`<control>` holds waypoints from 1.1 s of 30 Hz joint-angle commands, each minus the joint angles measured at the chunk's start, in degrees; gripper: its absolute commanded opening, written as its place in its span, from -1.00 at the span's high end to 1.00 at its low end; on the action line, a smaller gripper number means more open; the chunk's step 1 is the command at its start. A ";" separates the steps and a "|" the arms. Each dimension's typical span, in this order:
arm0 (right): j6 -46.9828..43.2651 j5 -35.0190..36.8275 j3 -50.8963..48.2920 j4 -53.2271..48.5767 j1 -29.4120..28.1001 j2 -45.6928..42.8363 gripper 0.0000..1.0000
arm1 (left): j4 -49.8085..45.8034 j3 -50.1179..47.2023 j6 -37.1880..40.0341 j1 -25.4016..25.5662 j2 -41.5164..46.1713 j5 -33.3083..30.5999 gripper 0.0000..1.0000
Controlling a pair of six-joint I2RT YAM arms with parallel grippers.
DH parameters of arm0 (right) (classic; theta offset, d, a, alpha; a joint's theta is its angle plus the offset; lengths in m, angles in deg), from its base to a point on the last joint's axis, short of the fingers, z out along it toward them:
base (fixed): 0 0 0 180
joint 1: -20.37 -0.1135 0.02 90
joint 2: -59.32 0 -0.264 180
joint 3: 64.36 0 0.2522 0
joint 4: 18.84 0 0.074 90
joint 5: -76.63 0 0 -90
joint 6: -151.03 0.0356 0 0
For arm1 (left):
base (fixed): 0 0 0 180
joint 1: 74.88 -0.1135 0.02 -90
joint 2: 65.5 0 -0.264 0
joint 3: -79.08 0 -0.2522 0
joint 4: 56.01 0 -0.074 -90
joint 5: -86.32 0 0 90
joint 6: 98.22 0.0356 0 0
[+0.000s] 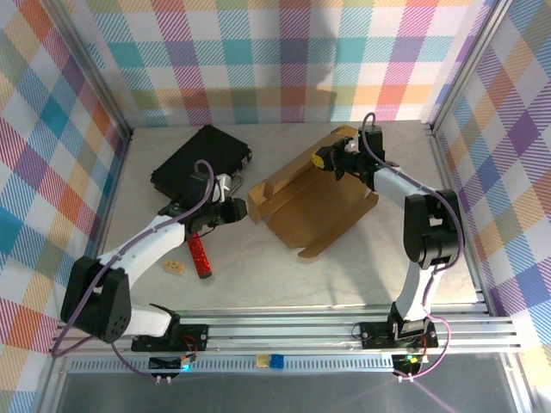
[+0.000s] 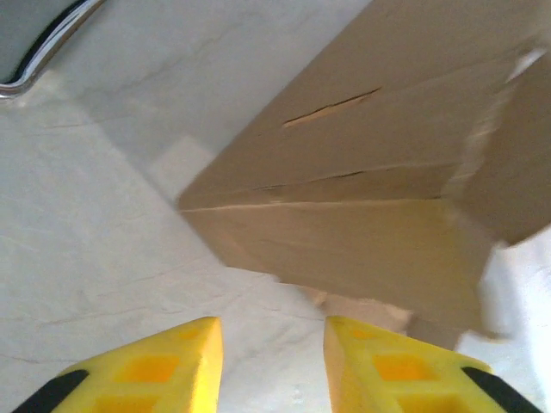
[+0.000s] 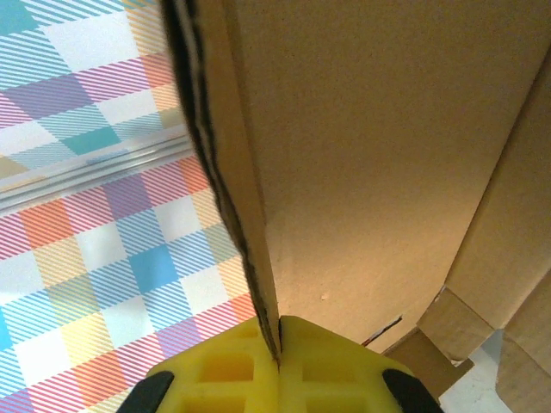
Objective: Fold the paper box
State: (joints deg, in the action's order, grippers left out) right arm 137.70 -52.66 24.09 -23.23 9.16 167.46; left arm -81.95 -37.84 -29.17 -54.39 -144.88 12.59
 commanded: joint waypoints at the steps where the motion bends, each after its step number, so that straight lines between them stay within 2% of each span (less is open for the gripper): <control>1: -1.80 -1.01 2.83 -5.26 0.22 1.78 1.00 | -0.41 3.58 7.98 -2.46 -3.95 5.71 0.13; 5: -2.15 -1.48 5.36 -8.51 0.21 2.94 1.00 | 3.15 4.68 14.26 -3.26 -5.89 9.46 -0.04; 10: -2.33 -1.76 8.30 -11.82 0.20 4.01 1.00 | 2.43 5.71 24.05 -3.26 -7.67 14.11 -0.10; 13: -2.24 -1.76 9.21 -12.62 0.15 4.26 1.00 | 3.02 5.78 25.87 -3.22 -8.87 18.57 -0.10; 16: -1.66 -1.84 9.26 -12.02 0.13 4.45 1.00 | 4.16 6.01 24.58 -3.00 -10.47 21.21 -0.03; 21: 0.06 -2.02 9.07 -10.16 0.17 4.85 1.00 | 8.43 4.31 21.02 -1.78 -9.86 19.87 -0.02; 25: 0.60 -2.15 9.22 -9.81 0.13 4.89 1.00 | 8.01 5.42 20.92 -0.99 -9.68 16.58 -0.04; 28: 0.76 -2.34 9.29 -10.17 0.13 4.89 1.00 | 4.37 6.40 23.98 -1.36 -8.02 12.03 -0.11; 31: 1.08 -2.76 9.44 -10.13 0.13 5.10 1.00 | 1.80 5.92 28.00 -2.62 -5.62 11.76 -0.21; 33: 1.33 -3.28 9.83 -10.07 0.13 5.48 1.00 | 0.41 5.15 32.24 -2.82 -4.79 11.62 -0.39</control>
State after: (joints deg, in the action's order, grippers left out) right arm 138.16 -54.41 32.40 -32.46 9.16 171.37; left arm -78.50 -32.99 -3.84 -56.40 -152.70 25.36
